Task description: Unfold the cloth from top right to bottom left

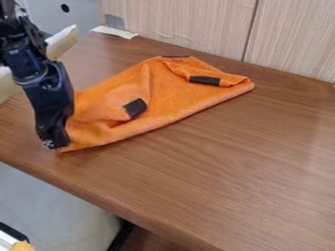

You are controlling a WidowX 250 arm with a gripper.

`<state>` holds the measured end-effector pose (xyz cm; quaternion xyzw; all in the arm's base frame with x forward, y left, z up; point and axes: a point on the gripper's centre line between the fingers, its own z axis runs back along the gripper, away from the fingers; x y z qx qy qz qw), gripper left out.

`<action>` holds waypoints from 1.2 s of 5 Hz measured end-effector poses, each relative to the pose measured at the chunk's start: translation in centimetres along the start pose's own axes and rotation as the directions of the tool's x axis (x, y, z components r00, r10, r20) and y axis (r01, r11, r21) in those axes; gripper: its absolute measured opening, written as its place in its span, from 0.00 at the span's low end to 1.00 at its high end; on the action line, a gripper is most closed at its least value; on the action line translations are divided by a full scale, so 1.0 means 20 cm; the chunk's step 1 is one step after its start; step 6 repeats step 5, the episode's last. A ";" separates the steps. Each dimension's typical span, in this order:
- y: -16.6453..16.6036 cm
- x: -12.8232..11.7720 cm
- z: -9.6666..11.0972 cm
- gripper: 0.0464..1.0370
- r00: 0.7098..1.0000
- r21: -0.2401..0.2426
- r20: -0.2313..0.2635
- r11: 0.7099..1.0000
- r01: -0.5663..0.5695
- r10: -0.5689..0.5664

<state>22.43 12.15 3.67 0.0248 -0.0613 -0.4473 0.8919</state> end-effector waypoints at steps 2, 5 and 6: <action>0.01 0.02 0.10 0.97 1.000 0.010 0.007 1.000 0.013 -0.013; 0.02 0.05 0.33 0.96 0.997 0.040 0.057 0.998 0.046 -0.049; 0.02 0.05 0.33 0.96 0.997 0.040 0.057 0.998 0.046 -0.049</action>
